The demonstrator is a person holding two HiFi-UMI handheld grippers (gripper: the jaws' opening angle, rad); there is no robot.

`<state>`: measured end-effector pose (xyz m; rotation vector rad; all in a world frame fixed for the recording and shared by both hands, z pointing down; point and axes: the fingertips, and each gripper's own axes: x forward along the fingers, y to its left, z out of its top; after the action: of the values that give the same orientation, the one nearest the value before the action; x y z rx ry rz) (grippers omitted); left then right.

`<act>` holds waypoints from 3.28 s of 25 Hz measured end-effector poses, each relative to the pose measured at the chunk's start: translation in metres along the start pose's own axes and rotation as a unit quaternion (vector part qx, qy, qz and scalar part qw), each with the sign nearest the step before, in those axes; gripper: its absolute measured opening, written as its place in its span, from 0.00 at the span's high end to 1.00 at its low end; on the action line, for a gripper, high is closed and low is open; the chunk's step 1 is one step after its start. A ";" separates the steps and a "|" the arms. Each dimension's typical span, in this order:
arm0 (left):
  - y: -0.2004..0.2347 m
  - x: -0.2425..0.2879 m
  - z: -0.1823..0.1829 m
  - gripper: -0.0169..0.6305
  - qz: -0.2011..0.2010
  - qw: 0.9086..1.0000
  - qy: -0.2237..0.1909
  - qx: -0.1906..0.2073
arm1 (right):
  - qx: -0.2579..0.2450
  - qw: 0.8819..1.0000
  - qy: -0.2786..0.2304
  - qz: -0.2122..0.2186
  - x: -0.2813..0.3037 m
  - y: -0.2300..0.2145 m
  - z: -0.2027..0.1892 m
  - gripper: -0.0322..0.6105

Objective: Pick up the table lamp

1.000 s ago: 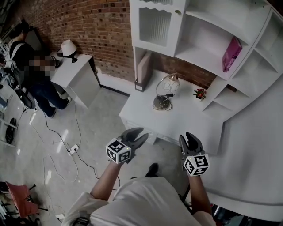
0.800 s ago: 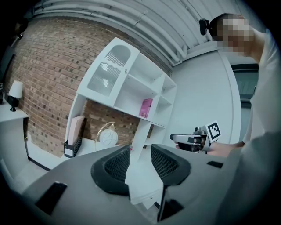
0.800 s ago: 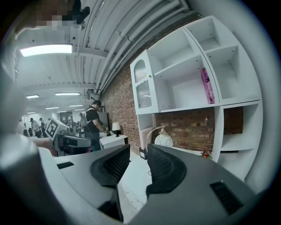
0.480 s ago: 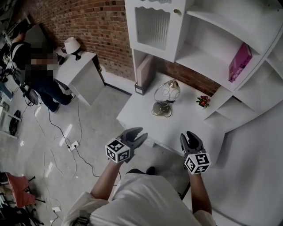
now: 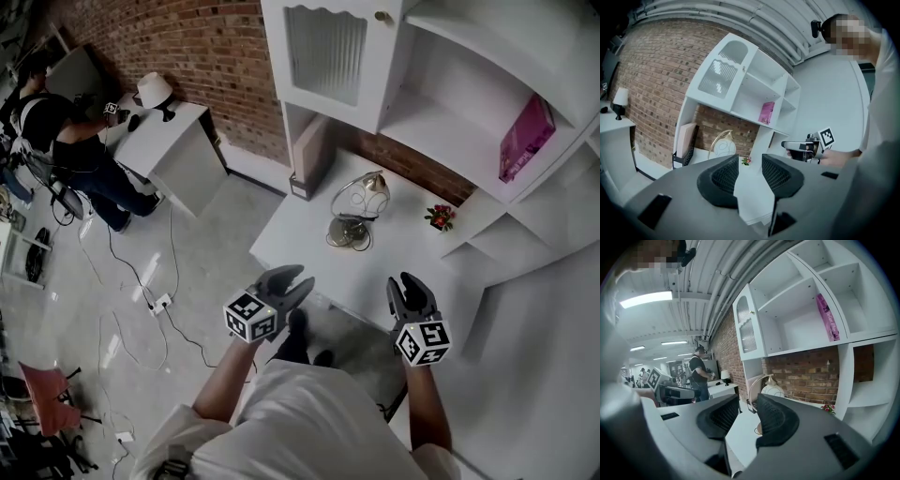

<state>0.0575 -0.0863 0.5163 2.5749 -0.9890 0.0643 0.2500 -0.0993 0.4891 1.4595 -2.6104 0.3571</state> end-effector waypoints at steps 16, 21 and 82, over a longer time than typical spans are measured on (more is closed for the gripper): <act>0.089 0.062 0.031 0.72 -0.051 0.998 0.023 0.015 | -0.006 1.000 0.018 -0.006 0.111 -0.008 0.013 0.74; 0.117 0.083 0.034 0.72 -0.066 0.997 0.033 0.008 | 0.003 0.999 0.031 -0.008 0.147 -0.012 0.011 0.73; 0.251 0.165 -0.068 0.72 -0.059 0.987 0.093 -0.114 | 0.223 0.974 0.018 0.036 0.366 -0.035 -0.003 0.81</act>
<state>0.0237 -0.3373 0.6913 2.3627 -0.7303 0.1483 0.0880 -0.4170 0.5795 1.4512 -2.6731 1.0230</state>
